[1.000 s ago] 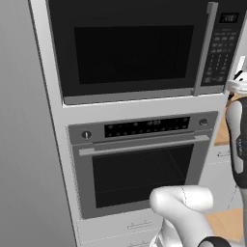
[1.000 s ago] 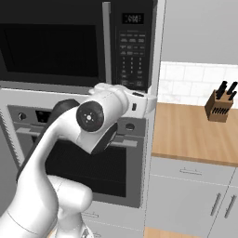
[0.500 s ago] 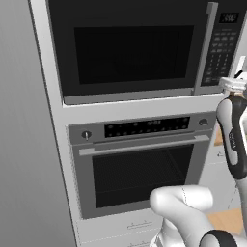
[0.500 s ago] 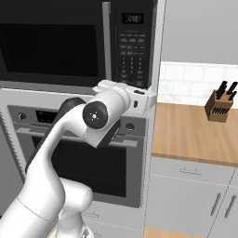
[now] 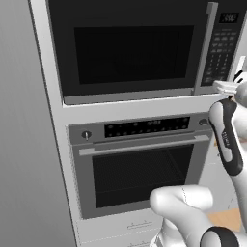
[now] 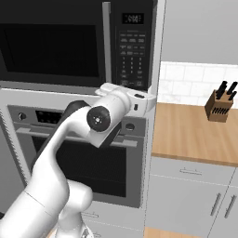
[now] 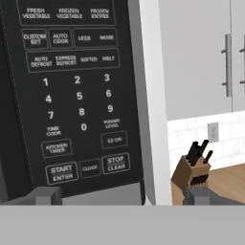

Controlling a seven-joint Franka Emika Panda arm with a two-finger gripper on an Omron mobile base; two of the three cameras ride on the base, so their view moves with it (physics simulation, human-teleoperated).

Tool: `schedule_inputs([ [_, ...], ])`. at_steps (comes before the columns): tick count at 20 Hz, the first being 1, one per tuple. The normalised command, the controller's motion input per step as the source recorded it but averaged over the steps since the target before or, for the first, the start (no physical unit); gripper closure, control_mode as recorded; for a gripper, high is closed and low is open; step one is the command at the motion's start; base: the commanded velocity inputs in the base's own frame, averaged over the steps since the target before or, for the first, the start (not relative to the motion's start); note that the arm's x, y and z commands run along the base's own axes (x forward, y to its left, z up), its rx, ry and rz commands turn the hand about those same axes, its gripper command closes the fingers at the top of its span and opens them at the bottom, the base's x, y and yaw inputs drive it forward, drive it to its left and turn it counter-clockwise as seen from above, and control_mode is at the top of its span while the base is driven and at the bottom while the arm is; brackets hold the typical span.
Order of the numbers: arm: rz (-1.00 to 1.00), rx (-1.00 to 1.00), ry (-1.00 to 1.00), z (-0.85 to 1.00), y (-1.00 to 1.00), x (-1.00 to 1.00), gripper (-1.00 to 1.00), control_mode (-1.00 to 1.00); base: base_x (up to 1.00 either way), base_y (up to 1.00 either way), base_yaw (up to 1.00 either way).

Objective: Open the microwave, place the bowl with waffle inside the microwave, then close the microwave door and turn it on.

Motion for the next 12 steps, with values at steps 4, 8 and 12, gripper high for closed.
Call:
schedule_inputs([
  [4,0.00,0.00,0.00,-0.11,0.01,0.32,-1.00,-1.00,0.00,0.00,0.00],
  [8,0.00,0.00,0.00,-0.04,0.11,0.31,-1.00,-1.00,0.00,0.00,0.00],
  [12,0.00,0.00,0.00,0.00,0.14,0.34,-1.00,-1.00,0.00,0.00,0.00],
])
